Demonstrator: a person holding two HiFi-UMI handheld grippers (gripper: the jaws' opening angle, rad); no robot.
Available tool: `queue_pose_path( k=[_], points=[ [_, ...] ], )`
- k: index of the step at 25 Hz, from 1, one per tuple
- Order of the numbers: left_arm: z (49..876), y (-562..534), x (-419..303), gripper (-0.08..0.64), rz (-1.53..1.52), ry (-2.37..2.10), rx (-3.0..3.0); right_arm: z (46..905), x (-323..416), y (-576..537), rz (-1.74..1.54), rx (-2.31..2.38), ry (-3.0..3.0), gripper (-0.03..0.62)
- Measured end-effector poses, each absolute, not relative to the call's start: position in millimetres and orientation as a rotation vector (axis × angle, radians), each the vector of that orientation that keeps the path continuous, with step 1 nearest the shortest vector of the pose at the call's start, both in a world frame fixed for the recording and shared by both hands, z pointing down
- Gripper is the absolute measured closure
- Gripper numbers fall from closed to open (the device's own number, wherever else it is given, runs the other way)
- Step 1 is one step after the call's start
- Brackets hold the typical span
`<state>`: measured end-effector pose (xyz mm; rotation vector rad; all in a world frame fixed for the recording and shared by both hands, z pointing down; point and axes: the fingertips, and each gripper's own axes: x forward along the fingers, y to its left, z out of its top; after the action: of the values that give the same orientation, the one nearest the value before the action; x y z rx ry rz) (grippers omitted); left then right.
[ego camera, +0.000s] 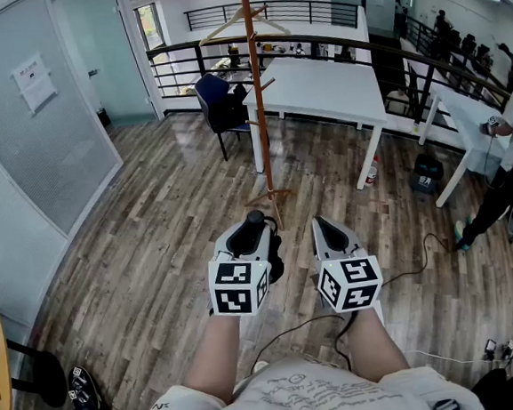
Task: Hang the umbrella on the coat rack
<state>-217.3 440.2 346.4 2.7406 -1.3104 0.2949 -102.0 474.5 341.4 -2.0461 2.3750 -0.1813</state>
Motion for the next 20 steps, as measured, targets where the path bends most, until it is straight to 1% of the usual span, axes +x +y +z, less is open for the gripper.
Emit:
queue_pose_path(
  k=[9,20],
  points=[
    [346,421,-226,0.416,0.270,-1.306,2.759,345,-112,449,-0.226,-2.026,2.351,0.594],
    [351,379,-269,0.416,0.252,-1.239,2.793,351,-164,407,-0.250,-2.044,2.322,0.592]
  ],
)
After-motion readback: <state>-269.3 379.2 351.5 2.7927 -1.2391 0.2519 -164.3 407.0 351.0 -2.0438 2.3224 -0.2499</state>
